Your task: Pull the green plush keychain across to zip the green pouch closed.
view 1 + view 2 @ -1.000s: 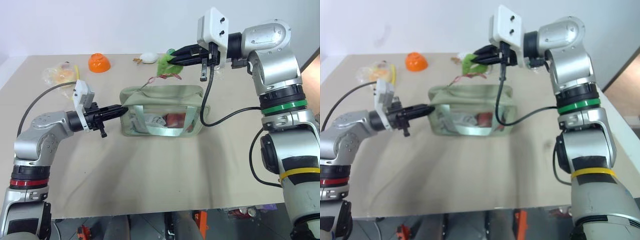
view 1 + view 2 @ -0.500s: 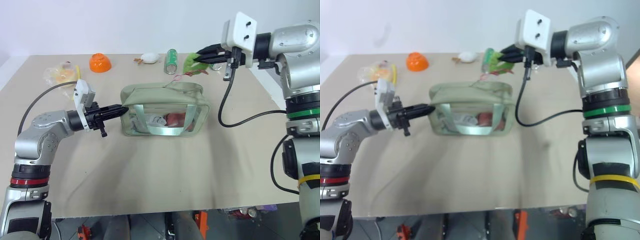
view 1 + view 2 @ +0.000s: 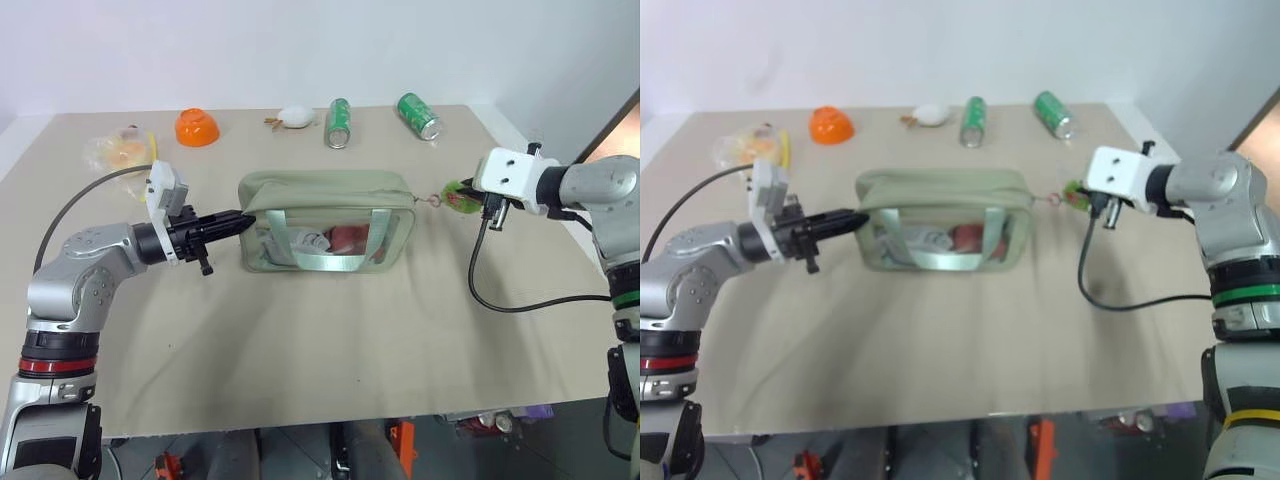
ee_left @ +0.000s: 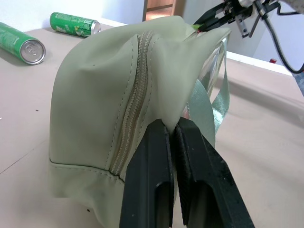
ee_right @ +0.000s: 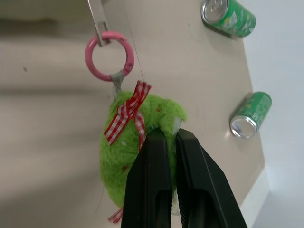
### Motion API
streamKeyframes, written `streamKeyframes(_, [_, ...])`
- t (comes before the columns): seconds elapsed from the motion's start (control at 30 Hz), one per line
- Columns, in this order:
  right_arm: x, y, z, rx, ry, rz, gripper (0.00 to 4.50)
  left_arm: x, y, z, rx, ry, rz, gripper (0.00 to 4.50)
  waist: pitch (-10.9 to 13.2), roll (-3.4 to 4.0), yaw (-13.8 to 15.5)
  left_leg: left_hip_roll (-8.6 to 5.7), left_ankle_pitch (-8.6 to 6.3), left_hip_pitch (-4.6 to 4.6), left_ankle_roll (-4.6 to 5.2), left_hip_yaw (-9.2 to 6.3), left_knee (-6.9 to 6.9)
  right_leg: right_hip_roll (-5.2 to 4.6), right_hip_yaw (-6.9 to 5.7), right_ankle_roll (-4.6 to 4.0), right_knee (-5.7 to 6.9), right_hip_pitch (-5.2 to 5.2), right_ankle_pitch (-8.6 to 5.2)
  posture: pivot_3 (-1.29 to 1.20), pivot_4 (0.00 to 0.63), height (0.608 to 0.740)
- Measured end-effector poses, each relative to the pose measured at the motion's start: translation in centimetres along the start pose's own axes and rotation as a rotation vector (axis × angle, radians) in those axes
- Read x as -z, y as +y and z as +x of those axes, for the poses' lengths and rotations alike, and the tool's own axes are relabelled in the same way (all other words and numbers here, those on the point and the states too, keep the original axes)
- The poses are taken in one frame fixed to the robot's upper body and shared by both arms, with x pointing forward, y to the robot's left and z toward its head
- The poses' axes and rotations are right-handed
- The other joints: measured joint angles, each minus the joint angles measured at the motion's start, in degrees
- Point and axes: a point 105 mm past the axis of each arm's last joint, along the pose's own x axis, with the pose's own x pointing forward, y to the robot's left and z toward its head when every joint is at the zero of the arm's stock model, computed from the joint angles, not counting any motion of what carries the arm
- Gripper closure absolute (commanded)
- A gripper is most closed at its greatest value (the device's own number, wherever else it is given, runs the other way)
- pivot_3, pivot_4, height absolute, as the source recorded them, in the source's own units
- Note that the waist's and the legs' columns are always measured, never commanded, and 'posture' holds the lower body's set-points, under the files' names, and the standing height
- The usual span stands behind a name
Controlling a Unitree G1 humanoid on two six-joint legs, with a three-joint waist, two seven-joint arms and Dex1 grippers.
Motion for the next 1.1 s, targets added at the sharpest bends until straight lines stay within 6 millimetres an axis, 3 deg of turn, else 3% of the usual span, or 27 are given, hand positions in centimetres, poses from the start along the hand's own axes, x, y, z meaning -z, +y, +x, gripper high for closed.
streamKeyframes(0.2, [0.3, 1.2, 1.8, 0.02, 0.003, 0.007, 4.47, 0.0, -0.1, 0.0, -0.01, -0.003, -0.009, 4.5, 0.0, 0.0, -0.02, -0.01, 0.0, 0.0, 0.0, 0.01, 0.02, 0.01, 0.05, 0.02, 0.0, 0.03, 0.01, 0.0, 0.15, 0.74])
streamKeyframes(0.33, [0.2, 4.5, 4.0, -0.019, -0.017, 0.035, 4.47, 0.1, -0.3, -0.2, -0.017, -0.01, -0.019, 4.5, 0.0, -0.01, -0.05, -0.01, 0.0, 0.0, 0.0, 0.01, 0.01, 0.01, 0.07, 0.03, 0.0, 0.03, 0.01, 0.0, 0.15, 0.74])
streamKeyframes(0.5, [-0.8, 7.2, 5.4, -0.059, -0.056, 0.049, 4.47, 0.2, -0.3, -0.4, -0.023, -0.016, -0.029, 4.5, 0.0, 0.0, -0.22, -0.01, 0.0, 0.03, 0.0, 0.0, 0.02, 0.05, 0.09, 0.06, 0.0, 0.03, 0.04, 0.0, 0.15, 0.74])
streamKeyframes(0.9, [-2.6, 9.4, 6.5, -0.135, -0.09, -0.019, 4.47, 0.2, 0.0, -0.6, -0.039, -0.019, -0.041, 4.5, -0.02, -0.04, -1.4, -0.01, 0.0, 0.18, 0.0, 0.0, 0.04, 0.06, 0.1, 0.07, 0.0, 0.23, 0.05, 0.0, 0.15, 0.74])
streamKeyframes(1.1, [-2.6, 9.1, 6.3, -0.132, -0.111, 0.098, 4.47, 0.2, 0.1, -0.6, -0.048, -0.018, -0.044, 4.5, -0.02, -0.04, -1.43, -0.01, 0.01, 0.23, 0.01, -0.01, 0.05, 0.06, 0.12, 0.07, 0.0, 0.28, 0.06, 0.0, 0.15, 0.74])
